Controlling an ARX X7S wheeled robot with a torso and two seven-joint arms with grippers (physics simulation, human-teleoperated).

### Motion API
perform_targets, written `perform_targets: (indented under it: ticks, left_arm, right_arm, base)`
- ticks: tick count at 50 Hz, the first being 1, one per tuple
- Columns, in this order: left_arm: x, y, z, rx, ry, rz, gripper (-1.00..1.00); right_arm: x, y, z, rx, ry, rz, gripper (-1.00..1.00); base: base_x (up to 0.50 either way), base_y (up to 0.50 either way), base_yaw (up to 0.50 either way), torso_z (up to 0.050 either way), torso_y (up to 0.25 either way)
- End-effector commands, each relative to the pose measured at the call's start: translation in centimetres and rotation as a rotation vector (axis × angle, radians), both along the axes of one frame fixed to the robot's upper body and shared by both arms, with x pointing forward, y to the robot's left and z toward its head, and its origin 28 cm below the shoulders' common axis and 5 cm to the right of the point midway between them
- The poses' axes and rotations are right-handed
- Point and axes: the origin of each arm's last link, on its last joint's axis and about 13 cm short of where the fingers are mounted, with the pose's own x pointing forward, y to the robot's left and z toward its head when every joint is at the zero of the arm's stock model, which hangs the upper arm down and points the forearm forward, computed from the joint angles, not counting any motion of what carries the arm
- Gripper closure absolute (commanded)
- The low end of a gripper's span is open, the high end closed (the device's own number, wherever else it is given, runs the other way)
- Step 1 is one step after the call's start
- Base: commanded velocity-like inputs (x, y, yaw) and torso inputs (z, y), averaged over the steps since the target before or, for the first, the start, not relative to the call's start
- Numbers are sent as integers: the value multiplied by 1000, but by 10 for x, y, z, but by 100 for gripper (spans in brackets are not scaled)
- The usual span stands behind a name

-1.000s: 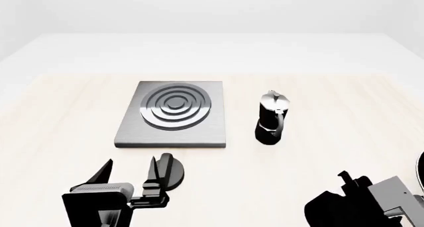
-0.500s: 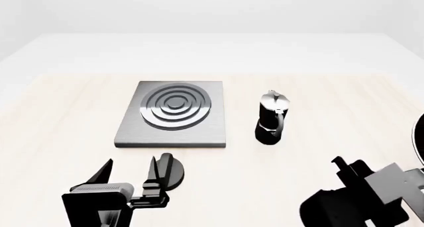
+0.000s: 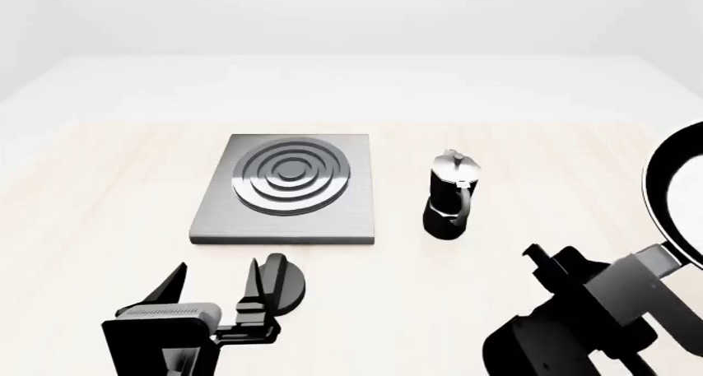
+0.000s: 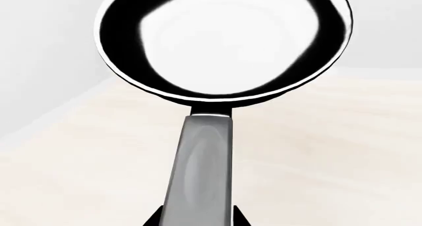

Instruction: Put the frying pan on the stove.

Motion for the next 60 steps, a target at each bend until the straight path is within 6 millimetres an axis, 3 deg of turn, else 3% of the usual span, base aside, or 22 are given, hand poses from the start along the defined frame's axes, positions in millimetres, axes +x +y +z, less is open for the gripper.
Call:
perform_targets:
  ticks: [1,42,60]
  left_arm:
    - [0,1,1,0,-3,2,-100]
    - [0,0,0,-2,0,0,-100]
    - [0,0,1,-3,-2,2,-100]
  right_arm:
    - [-1,7,13,-54,-63,81,100]
    - [-2,29,29,-43,-138,479,100]
    - [3,43,24,-162,-145,767,100]
  base:
    - [0,0,0,0,0]
    - [0,0,0,1,2]
    - [0,0,0,1,2]
